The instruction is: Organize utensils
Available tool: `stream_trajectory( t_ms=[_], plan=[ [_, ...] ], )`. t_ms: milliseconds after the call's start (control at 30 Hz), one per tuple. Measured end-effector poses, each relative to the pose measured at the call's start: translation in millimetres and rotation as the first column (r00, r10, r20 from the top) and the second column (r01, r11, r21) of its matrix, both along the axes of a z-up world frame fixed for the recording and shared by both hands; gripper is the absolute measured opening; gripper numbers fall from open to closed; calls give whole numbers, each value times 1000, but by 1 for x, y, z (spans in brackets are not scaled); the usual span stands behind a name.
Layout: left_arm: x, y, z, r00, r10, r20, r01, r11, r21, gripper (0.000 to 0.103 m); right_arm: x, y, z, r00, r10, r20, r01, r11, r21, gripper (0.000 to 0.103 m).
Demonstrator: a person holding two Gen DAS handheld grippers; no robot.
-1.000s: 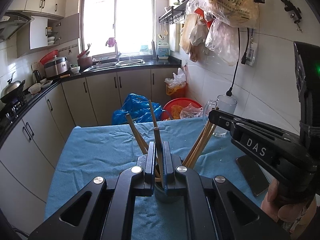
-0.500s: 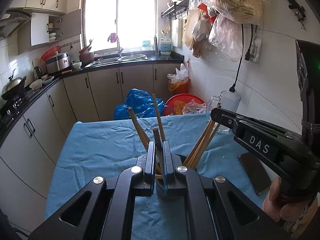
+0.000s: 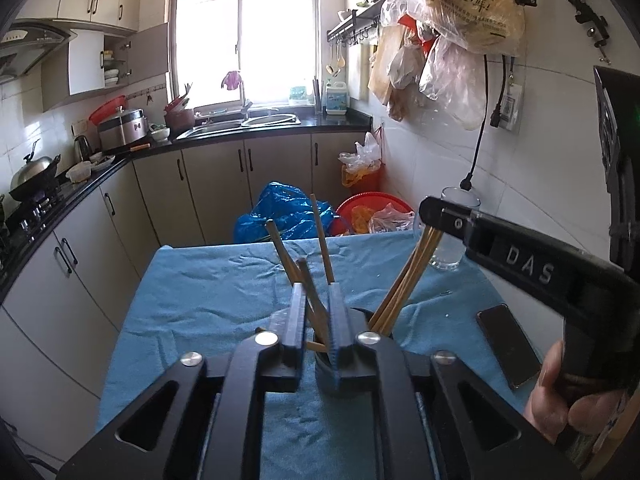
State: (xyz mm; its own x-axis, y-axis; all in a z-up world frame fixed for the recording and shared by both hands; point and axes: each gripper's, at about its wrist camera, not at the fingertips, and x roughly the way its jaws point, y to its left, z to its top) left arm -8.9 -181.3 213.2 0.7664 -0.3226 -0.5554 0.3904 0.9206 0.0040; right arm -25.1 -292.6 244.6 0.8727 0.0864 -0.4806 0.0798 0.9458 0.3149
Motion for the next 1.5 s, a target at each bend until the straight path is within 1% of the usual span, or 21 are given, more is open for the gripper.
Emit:
stream_trajectory(
  t_ms=[67,133,233,367,433,600,800,1067,1167,1233,1300,1333,1400,1500],
  plan=[
    [-7,2,4,1000,4,10,-4,1000,-1,23,-6,-2,5,1000,-5,12,5,1000,3,32],
    [-14,5,8,1000,9,23,-10,1000,2,23,-13,-3,13,1000,-11,24,11,1000,5,32],
    [-24,9,13,999,13,32,-14,1000,3,26,-25,-3,21,999,-15,40,15,1000,3,36],
    [-43,17,20,999,19,46,-19,1000,-6,37,-44,1,31,998,-19,57,19,1000,-5,39],
    [-53,22,23,998,24,56,-23,1000,-12,41,-56,3,35,998,-22,64,22,1000,-8,41],
    [-82,37,26,996,42,79,-40,999,-23,58,-81,6,36,997,-24,68,26,1000,-15,48],
    [-106,54,21,996,65,65,-61,997,-55,68,-112,10,24,999,-26,46,27,999,-21,53],
    [-129,74,12,993,115,27,-113,989,-91,72,-143,16,-4,1000,-30,2,30,999,-43,56],
    [-136,77,9,991,131,28,-128,988,-91,74,-154,18,-13,999,-36,-10,36,998,-59,58],
    [-141,78,8,989,142,40,-138,987,-82,77,-160,19,-17,999,-41,-12,40,997,-58,60],
    [-148,77,7,985,161,67,-157,985,-64,85,-166,20,-22,999,-46,-16,46,998,-53,60],
    [-150,77,8,983,168,77,-163,985,-60,88,-168,21,-24,999,-48,-20,47,998,-51,60],
    [-157,78,8,974,193,117,-188,981,-52,96,-173,23,-28,998,-54,-26,53,997,-47,61],
    [-172,85,10,953,237,187,-230,971,-59,103,-180,28,-34,997,-65,-36,64,997,-43,62]
  ],
)
